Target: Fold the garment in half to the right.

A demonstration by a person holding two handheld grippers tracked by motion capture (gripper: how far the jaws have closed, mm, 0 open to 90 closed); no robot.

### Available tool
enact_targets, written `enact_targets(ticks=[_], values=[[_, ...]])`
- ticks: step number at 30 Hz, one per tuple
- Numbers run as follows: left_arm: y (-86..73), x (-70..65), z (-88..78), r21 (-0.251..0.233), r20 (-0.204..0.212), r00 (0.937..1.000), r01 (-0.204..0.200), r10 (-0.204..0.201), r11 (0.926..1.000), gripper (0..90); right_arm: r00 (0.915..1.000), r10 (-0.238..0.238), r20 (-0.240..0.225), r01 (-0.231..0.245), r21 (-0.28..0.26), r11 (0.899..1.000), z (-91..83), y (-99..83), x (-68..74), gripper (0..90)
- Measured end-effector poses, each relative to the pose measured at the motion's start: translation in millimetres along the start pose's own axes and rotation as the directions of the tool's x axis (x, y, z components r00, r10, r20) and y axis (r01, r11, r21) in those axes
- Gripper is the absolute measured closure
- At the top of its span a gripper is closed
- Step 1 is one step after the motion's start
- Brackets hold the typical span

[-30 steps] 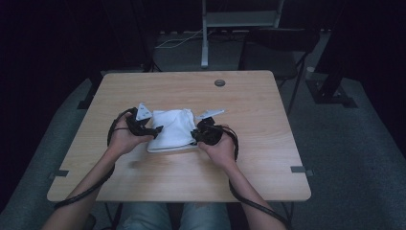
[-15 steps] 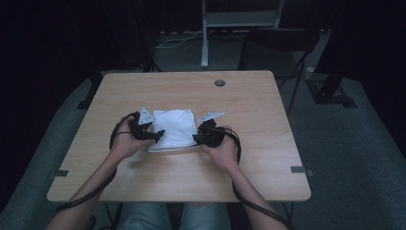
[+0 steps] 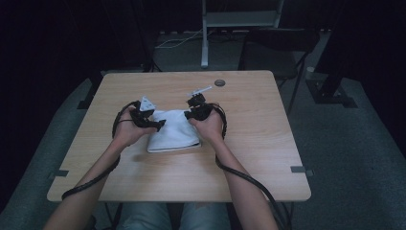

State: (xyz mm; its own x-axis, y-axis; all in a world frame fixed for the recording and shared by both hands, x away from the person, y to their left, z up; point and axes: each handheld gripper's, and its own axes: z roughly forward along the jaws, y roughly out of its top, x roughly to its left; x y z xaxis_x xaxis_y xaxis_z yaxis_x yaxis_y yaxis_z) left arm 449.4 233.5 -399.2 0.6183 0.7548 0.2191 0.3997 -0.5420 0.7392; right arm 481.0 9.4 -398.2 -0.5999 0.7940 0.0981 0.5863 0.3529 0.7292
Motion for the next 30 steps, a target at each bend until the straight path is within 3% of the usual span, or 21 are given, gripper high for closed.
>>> enact_targets(ticks=[2, 5, 7, 14, 23, 26, 30], values=[[2.1, 1.3, 2.3, 0.004, 0.005, 1.0, 0.001, -0.001, 1.0, 35.2, 0.9999, 0.011, 0.011, -0.012, 0.024, 1.0, 10.4, 1.0, -3.8, 66.1], [5.5, 2.8, 5.6, -0.003, 0.013, 0.9999, 0.008, -0.008, 1.0, 35.2, 0.9985, 0.052, -0.017, -0.051, 0.029, 0.998, 19.8, 2.2, -8.9, 66.8], [7.0, 4.2, 8.0, 0.0, 0.011, 0.9999, 0.012, -0.012, 0.9999, 35.2, 0.9985, 0.052, -0.018, -0.052, 0.041, 0.998, 25.0, 2.8, -10.3, 68.6], [8.6, 1.0, 15.3, 0.015, 0.022, 0.9997, 0.007, -0.007, 0.9999, 35.1, 0.9974, 0.063, -0.035, -0.062, 0.046, 0.997, 27.2, 2.0, -10.1, 87.3], [4.5, -4.9, 20.3, 0.028, 0.032, 0.9995, 0.002, -0.003, 0.9996, 35.1, 0.998, 0.063, 0.003, -0.063, 0.022, 0.998, 14.8, 3.1, -14.7, 87.8], [3.7, -6.0, 21.3, 0.029, 0.033, 0.9995, -0.001, 0.0, 0.9996, 35.1, 0.9981, 0.055, 0.028, -0.056, 0.03, 0.998, 18.3, 0.0, -15.0, 86.5], [2.4, -7.3, 18.4, 0.023, 0.04, 0.9992, -0.003, 0.002, 0.9997, 35.1, 0.9973, 0.01, 0.072, -0.014, 0.061, 0.998, 27.3, -5.4, -12.3, 79.5]])
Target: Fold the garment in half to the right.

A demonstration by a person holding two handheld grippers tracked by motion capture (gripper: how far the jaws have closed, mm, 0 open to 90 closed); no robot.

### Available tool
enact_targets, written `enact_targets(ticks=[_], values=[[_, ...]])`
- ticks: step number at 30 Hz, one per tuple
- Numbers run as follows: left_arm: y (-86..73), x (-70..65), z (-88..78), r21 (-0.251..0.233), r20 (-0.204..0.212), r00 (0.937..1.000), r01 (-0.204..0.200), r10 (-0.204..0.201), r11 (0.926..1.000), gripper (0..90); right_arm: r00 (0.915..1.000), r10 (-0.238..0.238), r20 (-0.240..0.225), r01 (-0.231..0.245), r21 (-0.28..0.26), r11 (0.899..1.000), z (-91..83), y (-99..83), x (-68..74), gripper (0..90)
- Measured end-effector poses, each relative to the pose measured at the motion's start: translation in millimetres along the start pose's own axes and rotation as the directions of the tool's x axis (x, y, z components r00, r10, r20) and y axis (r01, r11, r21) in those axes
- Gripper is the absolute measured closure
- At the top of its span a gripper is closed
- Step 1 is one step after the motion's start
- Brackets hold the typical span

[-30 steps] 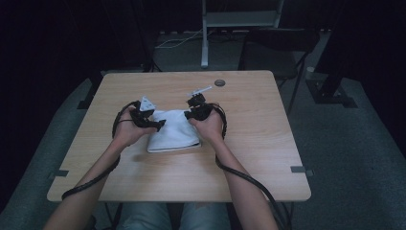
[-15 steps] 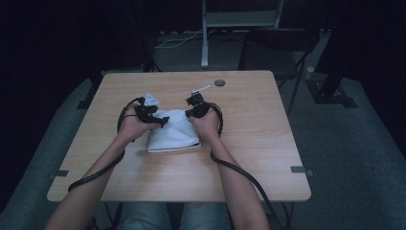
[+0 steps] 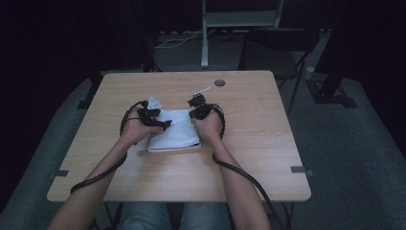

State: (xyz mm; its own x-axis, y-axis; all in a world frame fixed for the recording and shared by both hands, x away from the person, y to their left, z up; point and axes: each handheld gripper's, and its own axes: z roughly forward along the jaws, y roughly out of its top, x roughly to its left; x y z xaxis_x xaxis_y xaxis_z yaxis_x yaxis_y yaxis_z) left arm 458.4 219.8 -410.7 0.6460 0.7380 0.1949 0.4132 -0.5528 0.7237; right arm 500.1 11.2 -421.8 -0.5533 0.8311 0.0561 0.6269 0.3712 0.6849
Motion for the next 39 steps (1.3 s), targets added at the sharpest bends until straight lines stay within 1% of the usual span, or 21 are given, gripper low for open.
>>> enact_targets(ticks=[1, 3, 5, 7, 8, 10, 13, 15, 16, 18, 20, 22, 25, 26, 29, 30, 33, 35, 38, 39], values=[[-0.6, -0.1, -2.2, -0.005, 0.0, 1.0, -0.003, 0.003, 1.0, 35.1, 0.9999, -0.007, 0.009, 0.007, -0.001, 1.0, 0.8, -0.8, 1.0, 76.2], [-2.1, -0.2, -8.0, -0.013, 0.005, 1.0, -0.007, 0.007, 0.9999, 34.2, 0.9995, -0.018, 0.025, 0.019, -0.011, 1.0, -1.8, -1.4, 2.2, 72.8], [-4.0, -0.4, -15.9, -0.025, 0.007, 0.9999, -0.011, 0.012, 0.9996, 34.2, 0.9995, -0.013, 0.031, 0.014, -0.03, 0.999, -9.0, -0.9, 3.9, 70.5], [-7.1, -1.9, -24.7, -0.039, 0.008, 0.9999, -0.012, 0.012, 0.9992, 34.2, 0.9993, -0.032, 0.022, 0.033, -0.047, 0.998, -17.4, -1.1, 6.8, 69.3], [-9.3, -2.8, -28.6, -0.041, 0.006, 0.9999, -0.014, 0.014, 0.9991, 34.2, 0.9989, -0.043, 0.016, 0.044, -0.058, 0.997, -24.1, -2.5, 10.0, 69.1], [-14.7, -4.2, -35.5, -0.038, -0.001, 0.9999, -0.013, 0.013, 0.9992, 34.2, 0.9972, -0.074, 0.0, 0.074, -0.065, 0.995, -33.7, -7.1, 16.4, 67.4], [-21.6, -4.2, -41.0, -0.029, -0.015, 0.9999, -0.007, 0.006, 0.9996, 34.2, 0.9936, -0.112, -0.018, 0.111, -0.054, 0.992, -42.9, -18.9, 23.2, 66.1], [-27.6, -4.7, -45.5, -0.023, -0.021, 0.9998, -0.006, 0.005, 0.9997, 34.3, 0.9928, -0.113, -0.04, 0.111, -0.05, 0.993, -47.5, -25.8, 25.5, 65.6], [-27.6, -4.7, -45.5, -0.023, -0.021, 0.9998, -0.006, 0.005, 0.9997, 34.2, 0.9928, -0.113, -0.04, 0.111, -0.05, 0.993, -47.5, -25.8, 25.5, 65.6], [-31.4, -6.5, -47.9, -0.018, -0.021, 0.9997, -0.013, 0.012, 0.9998, 34.3, 0.9914, -0.118, -0.056, 0.115, -0.059, 0.992, -55.3, -33.8, 28.4, 65.0], [-35.2, -9.5, -49.5, -0.019, -0.011, 0.9998, -0.017, 0.017, 0.9997, 34.2, 0.989, -0.136, -0.059, 0.133, -0.055, 0.99, -59.4, -40.2, 32.0, 64.4], [-39.7, -12.8, -50.1, -0.013, -0.01, 0.9996, -0.027, 0.027, 0.9996, 34.3, 0.9872, -0.145, -0.066, 0.142, -0.055, 0.988, -62.7, -46.5, 34.5, 64.3], [-47.1, -18.2, -49.0, -0.002, -0.004, 0.9996, -0.029, 0.029, 0.9996, 34.3, 0.9856, -0.162, -0.05, 0.16, -0.046, 0.986, -64.1, -55.1, 36.2, 64.3], [-49.1, -19.4, -48.7, 0.002, -0.005, 0.9994, -0.033, 0.033, 0.9995, 34.2, 0.9856, -0.162, -0.049, 0.16, -0.038, 0.986, -63.6, -57.7, 36.3, 64.3], [-53.7, -21.5, -46.2, 0.007, -0.01, 0.9995, -0.029, 0.029, 0.9996, 34.2, 0.986, -0.161, -0.044, 0.16, -0.033, 0.987, -62.1, -63.4, 37.3, 64.4], [-54.5, -21.7, -45.3, 0.012, -0.013, 0.9993, -0.035, 0.035, 0.9993, 34.3, 0.9863, -0.159, -0.046, 0.157, -0.032, 0.987, -61.8, -64.5, 37.6, 64.4], [-55.3, -22.5, -42.7, 0.017, -0.018, 0.9992, -0.034, 0.035, 0.9993, 34.3, 0.9871, -0.153, -0.047, 0.152, -0.033, 0.988, -59.9, -66.7, 37.9, 64.5], [-54.8, -22.6, -41.8, 0.02, -0.026, 0.9987, -0.042, 0.043, 0.9989, 34.3, 0.987, -0.154, -0.047, 0.152, -0.033, 0.988, -57.7, -68.8, 37.7, 64.7], [-54.6, -22.6, -39.5, 0.025, -0.039, 0.9979, -0.05, 0.051, 0.9984, 34.3, 0.9885, -0.144, -0.047, 0.142, -0.04, 0.989, -55.5, -71.6, 37.6, 65.0], [-54.6, -21.9, -38.4, 0.024, -0.039, 0.9981, -0.046, 0.047, 0.9987, 34.4, 0.9893, -0.139, -0.046, 0.137, -0.04, 0.99, -55.1, -72.0, 37.9, 65.0]])
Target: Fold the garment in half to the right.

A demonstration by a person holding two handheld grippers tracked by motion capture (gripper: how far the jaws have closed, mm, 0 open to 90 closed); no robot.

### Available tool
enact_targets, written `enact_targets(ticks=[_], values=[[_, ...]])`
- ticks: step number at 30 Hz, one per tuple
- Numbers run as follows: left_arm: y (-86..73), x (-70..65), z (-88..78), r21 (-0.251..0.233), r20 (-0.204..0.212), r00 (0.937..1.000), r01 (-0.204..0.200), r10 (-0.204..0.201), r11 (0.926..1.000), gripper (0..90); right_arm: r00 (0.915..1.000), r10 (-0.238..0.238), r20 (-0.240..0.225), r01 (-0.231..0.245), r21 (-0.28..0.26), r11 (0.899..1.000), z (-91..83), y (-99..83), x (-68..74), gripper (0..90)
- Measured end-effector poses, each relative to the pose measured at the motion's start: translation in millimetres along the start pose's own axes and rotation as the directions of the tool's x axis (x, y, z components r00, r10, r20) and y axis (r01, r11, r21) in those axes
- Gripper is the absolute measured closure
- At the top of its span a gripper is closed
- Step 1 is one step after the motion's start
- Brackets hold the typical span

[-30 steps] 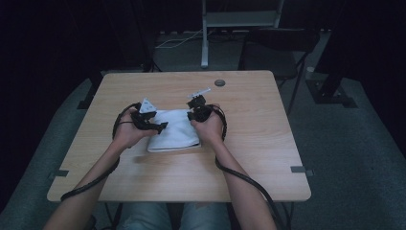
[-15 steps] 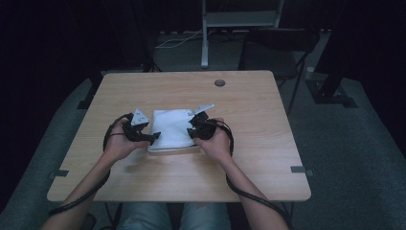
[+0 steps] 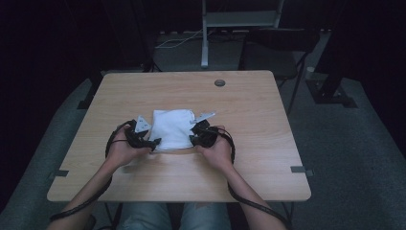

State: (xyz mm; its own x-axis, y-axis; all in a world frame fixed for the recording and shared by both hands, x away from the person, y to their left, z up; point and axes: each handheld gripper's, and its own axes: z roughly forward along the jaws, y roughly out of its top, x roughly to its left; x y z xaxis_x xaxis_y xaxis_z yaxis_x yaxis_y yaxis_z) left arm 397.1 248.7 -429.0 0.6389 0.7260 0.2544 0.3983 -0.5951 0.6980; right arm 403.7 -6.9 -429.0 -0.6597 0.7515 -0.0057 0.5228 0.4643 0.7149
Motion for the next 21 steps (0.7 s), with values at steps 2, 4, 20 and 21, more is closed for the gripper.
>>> enact_targets(ticks=[2, 4, 20, 21], values=[[0.0, 1.7, 1.8, 0.004, -0.004, 1.0, 0.009, -0.009, 1.0, 34.3, 1.0, 0.003, 0.005, -0.003, -0.004, 1.0, 1.2, -0.4, -0.1, 65.2], [0.6, 3.2, 3.4, 0.003, -0.006, 0.9999, 0.014, -0.014, 0.9999, 34.3, 0.9999, 0.005, 0.01, -0.005, -0.007, 1.0, 3.2, -0.6, -0.7, 65.2], [4.8, 13.5, 4.8, -0.007, -0.016, 0.9995, 0.026, -0.026, 0.9996, 34.3, 0.9984, 0.044, 0.036, -0.041, -0.064, 0.997, 3.9, 5.2, -3.3, 61.8], [3.9, 12.9, 3.5, -0.011, -0.011, 0.9996, 0.027, -0.027, 0.9996, 34.2, 0.9984, 0.043, 0.036, -0.04, -0.075, 0.996, 1.0, 4.9, -2.4, 61.8]])
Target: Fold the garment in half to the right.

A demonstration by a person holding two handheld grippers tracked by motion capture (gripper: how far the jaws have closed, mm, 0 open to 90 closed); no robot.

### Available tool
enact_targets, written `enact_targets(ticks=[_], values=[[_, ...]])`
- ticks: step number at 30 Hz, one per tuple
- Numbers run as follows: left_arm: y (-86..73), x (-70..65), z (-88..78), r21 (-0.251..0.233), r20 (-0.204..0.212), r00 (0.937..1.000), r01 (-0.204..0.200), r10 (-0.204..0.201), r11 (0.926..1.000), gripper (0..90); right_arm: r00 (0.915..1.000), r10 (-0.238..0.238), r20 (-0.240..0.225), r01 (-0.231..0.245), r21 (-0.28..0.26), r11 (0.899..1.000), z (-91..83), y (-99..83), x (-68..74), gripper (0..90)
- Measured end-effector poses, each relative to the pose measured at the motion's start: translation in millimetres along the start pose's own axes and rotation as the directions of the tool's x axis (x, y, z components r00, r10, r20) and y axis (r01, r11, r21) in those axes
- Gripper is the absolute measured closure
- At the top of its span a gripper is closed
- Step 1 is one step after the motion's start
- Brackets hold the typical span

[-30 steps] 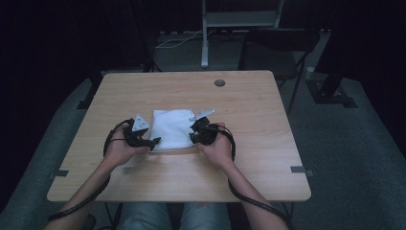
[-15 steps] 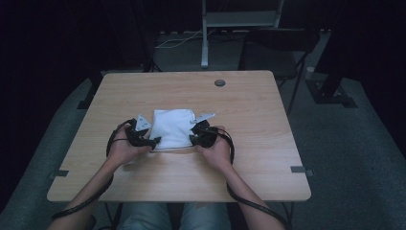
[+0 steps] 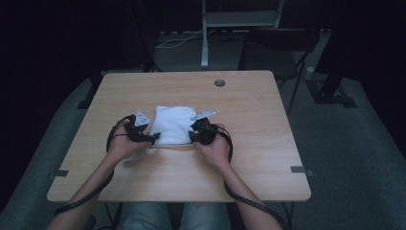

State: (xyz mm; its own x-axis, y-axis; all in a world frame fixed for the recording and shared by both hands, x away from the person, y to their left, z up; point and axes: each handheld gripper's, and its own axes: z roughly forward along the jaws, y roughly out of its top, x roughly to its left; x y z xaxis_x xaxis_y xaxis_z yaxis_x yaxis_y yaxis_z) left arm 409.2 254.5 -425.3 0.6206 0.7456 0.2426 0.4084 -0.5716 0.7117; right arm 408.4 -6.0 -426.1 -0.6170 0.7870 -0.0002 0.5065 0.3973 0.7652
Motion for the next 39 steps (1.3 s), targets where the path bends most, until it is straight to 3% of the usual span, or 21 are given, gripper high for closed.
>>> enact_targets(ticks=[4, 14, 18, 39], values=[[-2.0, -3.1, -3.3, -0.004, 0.006, 1.0, -0.004, 0.004, 1.0, 34.3, 0.9997, -0.021, -0.01, 0.022, 0.009, 1.0, -2.4, -3.1, 3.7, 61.7], [-3.7, -4.1, -2.0, -0.01, -0.006, 1.0, -0.004, 0.003, 0.9999, 34.3, 0.9998, -0.011, -0.019, 0.011, 0.009, 1.0, 1.7, -9.4, 3.5, 60.4], [-6.1, -2.4, -8.8, -0.036, 0.007, 0.9996, 0.028, -0.027, 0.999, 33.0, 0.9997, -0.01, -0.023, 0.01, -0.006, 1.0, -2.4, -10.2, 3.3, 55.5], [-17.7, -0.8, -35.2, -0.1, 0.022, 0.9979, 0.063, -0.061, 0.993, 31.1, 0.9973, 0.027, -0.068, -0.029, -0.021, 0.999, -27.4, -17.7, -13.2, 40.0]])
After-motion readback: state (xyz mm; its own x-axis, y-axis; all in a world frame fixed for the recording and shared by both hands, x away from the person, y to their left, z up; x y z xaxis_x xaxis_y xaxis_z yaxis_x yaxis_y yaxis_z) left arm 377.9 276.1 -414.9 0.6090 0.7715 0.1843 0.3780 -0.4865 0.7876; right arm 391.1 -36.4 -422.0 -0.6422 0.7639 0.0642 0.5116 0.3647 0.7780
